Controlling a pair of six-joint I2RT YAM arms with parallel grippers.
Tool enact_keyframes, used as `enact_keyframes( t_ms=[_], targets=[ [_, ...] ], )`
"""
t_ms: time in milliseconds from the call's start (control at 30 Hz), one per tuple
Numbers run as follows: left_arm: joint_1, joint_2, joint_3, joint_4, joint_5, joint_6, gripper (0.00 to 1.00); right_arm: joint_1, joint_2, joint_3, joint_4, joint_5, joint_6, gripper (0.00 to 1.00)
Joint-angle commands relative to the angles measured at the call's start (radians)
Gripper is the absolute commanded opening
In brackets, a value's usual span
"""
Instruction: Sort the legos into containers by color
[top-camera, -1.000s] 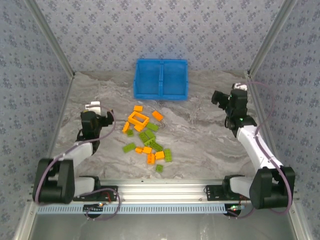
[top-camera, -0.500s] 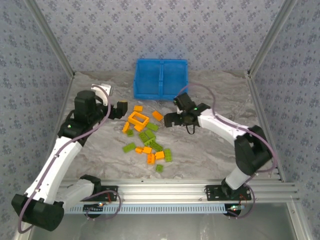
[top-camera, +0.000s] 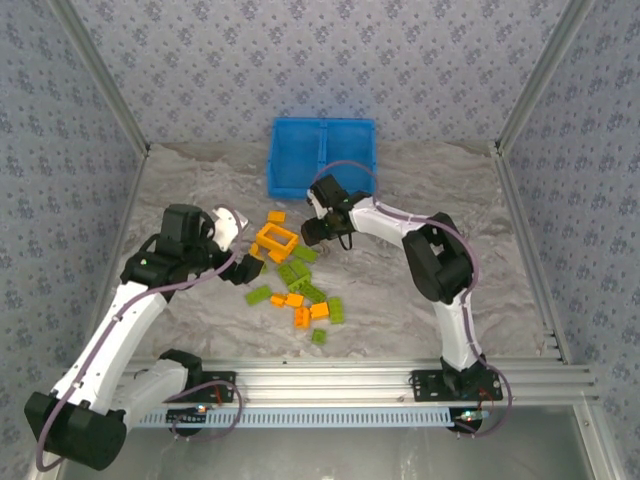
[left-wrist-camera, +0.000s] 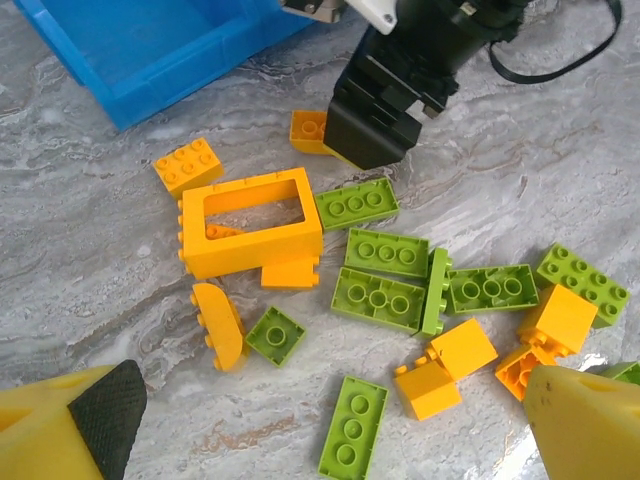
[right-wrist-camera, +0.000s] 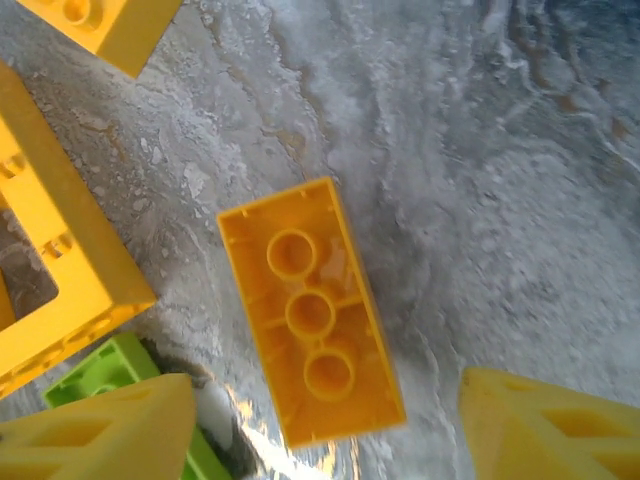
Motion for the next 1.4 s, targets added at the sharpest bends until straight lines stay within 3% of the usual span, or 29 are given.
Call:
enact_keyframes(
  t_ms=[0, 100, 233, 367, 500, 600, 833, 1033, 1200, 1300, 1367],
  targets=[
    [-0.003, -0.012, -0.004, 0.016, -0.004, 0.034, 0.99, 0.012, 0.062, 0.053, -0.026, -0.005, -0.033, 0.66],
    [-0.002, -0.014, -0.007, 0.014, -0.069, 0.034, 0.99, 0.021, 0.086, 0.065, -0.027, 0.038, -0.034, 0.49],
    [0.000, -0.038, -0.026, 0.033, -0.076, 0.036, 0.99, 0.034, 0.057, 0.053, -0.032, 0.112, -0.048, 0.27],
    [0.000, -0.082, -0.043, 0.049, -0.126, 0.038, 0.99, 0.043, -0.077, -0.010, -0.016, 0.137, -0.049, 0.20],
    [0.005, -0.154, -0.079, 0.108, -0.179, 0.025, 0.99, 0.026, -0.262, -0.094, 0.077, 0.205, -0.015, 0.21],
    [0.016, -0.197, -0.104, 0.167, -0.190, 0.002, 0.99, -0.013, -0.294, -0.099, 0.160, 0.322, 0.004, 0.25],
    [0.020, -0.215, -0.090, 0.175, -0.221, -0.045, 0.99, -0.153, -0.005, 0.217, 0.094, 0.338, 0.059, 0.22],
    [0.019, -0.225, -0.066, 0.174, -0.240, -0.089, 0.99, -0.196, 0.256, 0.561, -0.064, 0.291, 0.060, 0.24],
    [0.015, -0.197, -0.050, 0.169, -0.245, -0.319, 0.99, -0.198, 0.293, 0.704, -0.143, 0.272, 0.059, 0.39],
    [0.000, -0.137, -0.024, 0.109, -0.341, -0.533, 0.99, -0.198, 0.232, 0.695, -0.180, 0.265, 0.058, 0.53],
    [-0.003, -0.088, -0.001, 0.059, -0.368, -0.665, 0.99, -0.198, 0.172, 0.669, -0.192, 0.263, 0.056, 0.54]
  ],
)
